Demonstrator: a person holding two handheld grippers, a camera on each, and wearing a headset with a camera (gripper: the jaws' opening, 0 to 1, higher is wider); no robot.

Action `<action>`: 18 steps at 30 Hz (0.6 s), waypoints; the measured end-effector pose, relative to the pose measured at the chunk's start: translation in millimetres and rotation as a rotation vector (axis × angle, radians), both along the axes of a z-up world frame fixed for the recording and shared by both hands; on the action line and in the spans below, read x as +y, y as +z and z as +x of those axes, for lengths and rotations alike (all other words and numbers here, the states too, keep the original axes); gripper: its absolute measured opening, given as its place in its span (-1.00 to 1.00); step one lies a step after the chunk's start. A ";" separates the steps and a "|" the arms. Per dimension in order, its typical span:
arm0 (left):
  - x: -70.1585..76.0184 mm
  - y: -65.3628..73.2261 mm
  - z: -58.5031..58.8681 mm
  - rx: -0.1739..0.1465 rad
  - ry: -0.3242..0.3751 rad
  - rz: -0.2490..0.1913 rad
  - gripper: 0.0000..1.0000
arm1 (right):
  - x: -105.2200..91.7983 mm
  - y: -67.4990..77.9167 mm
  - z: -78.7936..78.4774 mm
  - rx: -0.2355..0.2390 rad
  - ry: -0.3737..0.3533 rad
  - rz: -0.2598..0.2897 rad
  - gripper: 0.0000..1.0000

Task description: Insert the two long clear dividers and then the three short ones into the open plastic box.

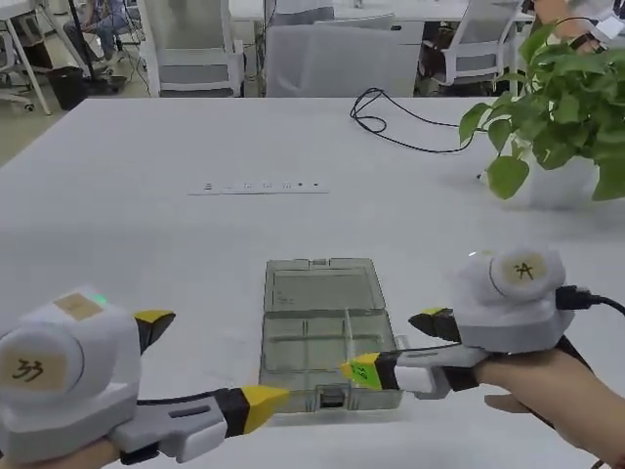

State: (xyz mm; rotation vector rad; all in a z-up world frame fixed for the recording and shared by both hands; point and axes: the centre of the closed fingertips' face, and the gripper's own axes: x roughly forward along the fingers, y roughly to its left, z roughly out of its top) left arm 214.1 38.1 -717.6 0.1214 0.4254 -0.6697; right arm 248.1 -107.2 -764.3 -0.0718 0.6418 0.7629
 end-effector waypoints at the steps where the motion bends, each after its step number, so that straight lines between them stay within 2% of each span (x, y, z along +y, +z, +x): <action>1: 0.9 -0.5 -0.5 0.003 0.003 0.001 0.85 | -1.6 -0.1 -1.1 -0.003 0.003 0.000 0.55; 8: 4.4 -3.1 -1.5 0.017 0.012 0.009 0.83 | -6.2 0.1 -3.0 -0.014 0.008 0.015 0.57; 13: 5.7 -5.5 -1.8 0.038 0.018 0.014 0.76 | -6.6 1.5 -4.0 -0.015 0.009 0.026 0.57; 18: 9.3 -14.3 -1.9 0.101 0.033 0.032 0.65 | -7.0 3.4 -6.1 -0.020 0.014 0.029 0.57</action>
